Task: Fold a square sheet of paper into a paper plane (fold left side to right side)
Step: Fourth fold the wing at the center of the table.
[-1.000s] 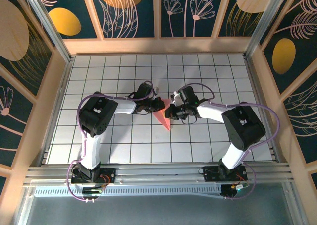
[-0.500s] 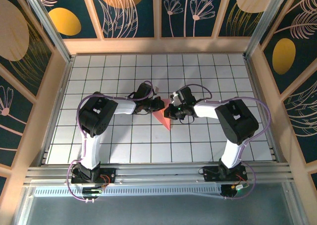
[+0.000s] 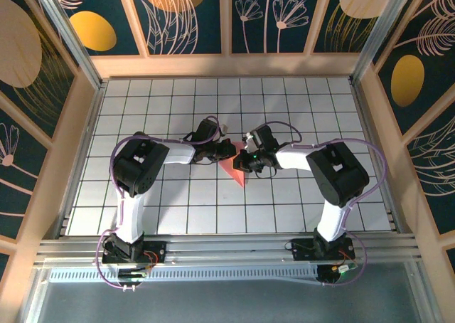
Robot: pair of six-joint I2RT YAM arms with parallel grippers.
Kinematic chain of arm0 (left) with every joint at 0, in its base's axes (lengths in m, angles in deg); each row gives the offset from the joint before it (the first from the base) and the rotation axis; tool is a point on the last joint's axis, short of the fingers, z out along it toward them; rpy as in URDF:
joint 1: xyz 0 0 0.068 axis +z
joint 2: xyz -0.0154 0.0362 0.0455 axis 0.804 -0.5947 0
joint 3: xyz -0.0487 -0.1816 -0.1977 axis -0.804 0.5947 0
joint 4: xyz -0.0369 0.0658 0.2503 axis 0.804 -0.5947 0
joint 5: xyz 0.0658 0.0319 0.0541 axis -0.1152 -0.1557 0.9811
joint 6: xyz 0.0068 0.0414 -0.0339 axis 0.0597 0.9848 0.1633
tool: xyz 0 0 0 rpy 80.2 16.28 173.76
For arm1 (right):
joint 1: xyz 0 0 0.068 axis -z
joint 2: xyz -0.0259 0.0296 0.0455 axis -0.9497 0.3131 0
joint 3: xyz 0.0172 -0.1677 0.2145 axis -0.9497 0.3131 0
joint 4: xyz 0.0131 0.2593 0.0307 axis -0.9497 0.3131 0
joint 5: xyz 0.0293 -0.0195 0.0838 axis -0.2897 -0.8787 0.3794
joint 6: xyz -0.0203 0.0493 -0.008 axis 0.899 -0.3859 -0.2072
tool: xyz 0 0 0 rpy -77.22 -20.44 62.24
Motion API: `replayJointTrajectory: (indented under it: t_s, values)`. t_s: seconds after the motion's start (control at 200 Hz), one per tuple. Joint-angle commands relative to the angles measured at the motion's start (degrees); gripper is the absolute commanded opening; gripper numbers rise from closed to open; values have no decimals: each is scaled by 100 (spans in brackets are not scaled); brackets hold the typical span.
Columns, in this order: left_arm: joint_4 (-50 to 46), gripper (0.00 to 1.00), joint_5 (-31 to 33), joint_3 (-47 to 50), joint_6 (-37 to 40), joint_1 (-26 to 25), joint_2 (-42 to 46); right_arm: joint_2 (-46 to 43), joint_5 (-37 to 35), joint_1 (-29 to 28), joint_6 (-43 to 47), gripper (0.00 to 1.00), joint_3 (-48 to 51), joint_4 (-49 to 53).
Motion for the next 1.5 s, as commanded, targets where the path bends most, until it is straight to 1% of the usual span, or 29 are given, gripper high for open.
replayJointTrajectory:
  t_s: [0.0, 0.15, 0.28, 0.876, 1.281, 1.497]
  values:
    - [-391, 0, 343, 133, -38, 47, -94, 154, -207, -43, 3, 0, -137, 72]
    - [-409, 0, 374, 120, -20, 44, -94, 219, -386, -43, 129, 0, -146, 334]
    - [-415, 0, 374, 115, -19, 48, -119, 216, -374, -50, 137, 0, -58, 415]
    - [-539, 0, 453, 8, 6, 45, -196, -401, -204, -76, 93, 0, 749, 551]
    - [-541, 0, 455, 10, 3, 45, -173, -621, -235, -79, 137, 0, 983, 712]
    - [-464, 0, 344, -7, -53, 46, -87, -872, -173, -50, 329, 0, 1003, 1050]
